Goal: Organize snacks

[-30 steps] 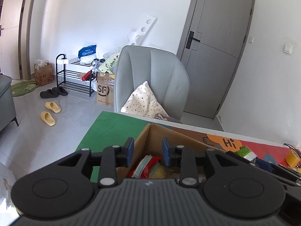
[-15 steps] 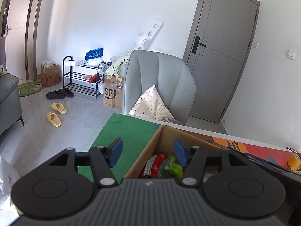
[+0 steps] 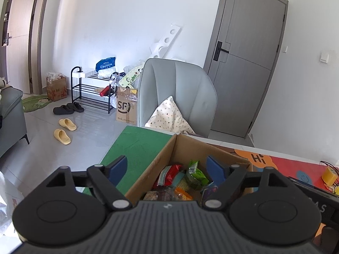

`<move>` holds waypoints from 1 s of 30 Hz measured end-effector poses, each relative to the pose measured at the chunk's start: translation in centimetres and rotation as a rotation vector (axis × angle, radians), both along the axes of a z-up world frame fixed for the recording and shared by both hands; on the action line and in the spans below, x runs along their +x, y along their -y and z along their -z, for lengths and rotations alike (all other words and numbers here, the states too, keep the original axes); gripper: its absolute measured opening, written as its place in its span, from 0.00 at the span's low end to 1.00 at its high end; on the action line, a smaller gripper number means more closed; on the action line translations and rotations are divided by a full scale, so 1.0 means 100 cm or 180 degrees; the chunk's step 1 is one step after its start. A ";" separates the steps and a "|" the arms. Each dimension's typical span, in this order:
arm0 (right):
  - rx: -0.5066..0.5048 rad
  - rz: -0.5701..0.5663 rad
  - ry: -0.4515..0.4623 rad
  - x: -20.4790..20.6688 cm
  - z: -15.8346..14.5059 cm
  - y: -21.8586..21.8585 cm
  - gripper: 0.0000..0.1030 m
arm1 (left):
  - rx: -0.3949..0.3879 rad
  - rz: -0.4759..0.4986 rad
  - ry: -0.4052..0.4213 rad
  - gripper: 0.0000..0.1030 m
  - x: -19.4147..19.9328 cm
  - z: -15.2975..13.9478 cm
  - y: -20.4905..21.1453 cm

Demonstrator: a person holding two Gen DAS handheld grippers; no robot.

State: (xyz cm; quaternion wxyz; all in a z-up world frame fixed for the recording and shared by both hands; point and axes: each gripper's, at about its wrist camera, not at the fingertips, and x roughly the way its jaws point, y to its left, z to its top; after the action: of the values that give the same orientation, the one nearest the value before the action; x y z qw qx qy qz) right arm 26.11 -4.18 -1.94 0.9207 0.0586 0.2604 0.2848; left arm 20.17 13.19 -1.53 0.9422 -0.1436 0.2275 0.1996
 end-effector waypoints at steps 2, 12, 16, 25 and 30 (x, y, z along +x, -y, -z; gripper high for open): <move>-0.0003 0.0021 0.0006 -0.004 -0.001 0.006 0.63 | 0.0017 -0.0009 -0.0047 0.81 -0.001 0.003 0.004; -0.0025 0.0153 -0.0016 -0.020 0.001 0.041 0.79 | 0.0125 -0.0065 -0.0151 0.90 -0.012 0.008 0.031; -0.0011 0.0227 -0.0015 -0.027 0.000 0.055 0.88 | 0.0162 -0.0035 -0.0159 0.91 -0.015 0.005 0.043; -0.0025 0.0438 -0.0006 -0.046 0.000 0.084 1.00 | 0.0190 0.0120 -0.0153 0.97 -0.029 0.001 0.067; -0.0061 0.0585 0.0001 -0.059 -0.001 0.100 1.00 | 0.0255 0.0203 -0.0128 0.98 -0.040 -0.002 0.081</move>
State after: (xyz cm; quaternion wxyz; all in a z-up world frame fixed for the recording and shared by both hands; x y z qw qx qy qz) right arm 20.21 -14.20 -1.88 0.9435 0.0734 0.2565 0.1967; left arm 16.15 5.09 -1.33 0.9484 -0.0943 0.2426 0.1813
